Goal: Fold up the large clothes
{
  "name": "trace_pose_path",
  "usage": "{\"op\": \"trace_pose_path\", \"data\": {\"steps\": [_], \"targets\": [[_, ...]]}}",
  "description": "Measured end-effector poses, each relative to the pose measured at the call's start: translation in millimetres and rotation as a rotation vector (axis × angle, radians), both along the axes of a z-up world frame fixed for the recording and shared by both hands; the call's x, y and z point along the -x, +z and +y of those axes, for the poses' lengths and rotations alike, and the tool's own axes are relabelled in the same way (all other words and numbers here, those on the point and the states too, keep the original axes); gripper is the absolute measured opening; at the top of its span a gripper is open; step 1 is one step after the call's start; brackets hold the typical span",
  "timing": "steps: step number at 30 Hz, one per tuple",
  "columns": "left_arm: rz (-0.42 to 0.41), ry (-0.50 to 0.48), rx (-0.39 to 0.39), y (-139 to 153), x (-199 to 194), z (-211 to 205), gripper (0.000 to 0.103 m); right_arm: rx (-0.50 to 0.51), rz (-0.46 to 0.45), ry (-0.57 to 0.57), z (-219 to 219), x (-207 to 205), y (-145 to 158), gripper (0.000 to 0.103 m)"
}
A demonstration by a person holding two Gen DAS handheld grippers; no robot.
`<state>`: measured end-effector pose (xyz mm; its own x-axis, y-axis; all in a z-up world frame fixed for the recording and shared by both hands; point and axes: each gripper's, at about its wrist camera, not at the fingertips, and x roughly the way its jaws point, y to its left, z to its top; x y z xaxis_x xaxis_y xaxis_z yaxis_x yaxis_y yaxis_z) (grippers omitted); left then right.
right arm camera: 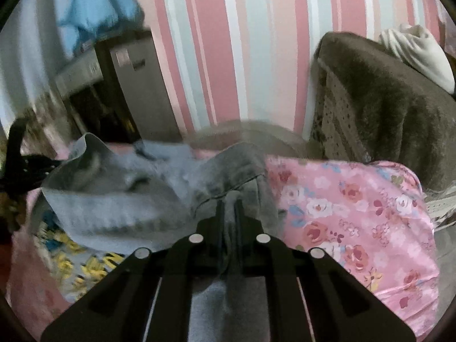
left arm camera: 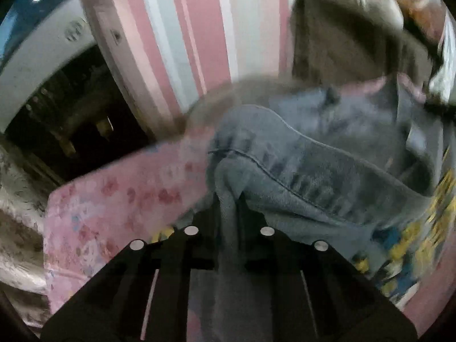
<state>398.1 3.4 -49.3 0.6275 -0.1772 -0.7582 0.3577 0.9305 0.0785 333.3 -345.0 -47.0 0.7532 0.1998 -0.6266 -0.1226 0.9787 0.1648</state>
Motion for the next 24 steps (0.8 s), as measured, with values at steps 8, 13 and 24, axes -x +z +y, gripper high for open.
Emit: {"op": "trace_pose_path", "data": {"steps": [8,13,24], "targets": [[0.217,0.182,0.413,-22.3,-54.5,77.4,0.011,-0.166,0.124,-0.171,-36.0,-29.6,-23.0,0.011],[0.236,0.287,0.309,-41.0,-49.5,88.9,0.072,-0.119,0.112,-0.204,-38.4,-16.7,-26.9,0.057],[0.140,0.145,0.186,-19.2,14.7,55.4,0.070,-0.231,0.144,-0.120,-46.9,-0.8,-38.1,0.036]]}}
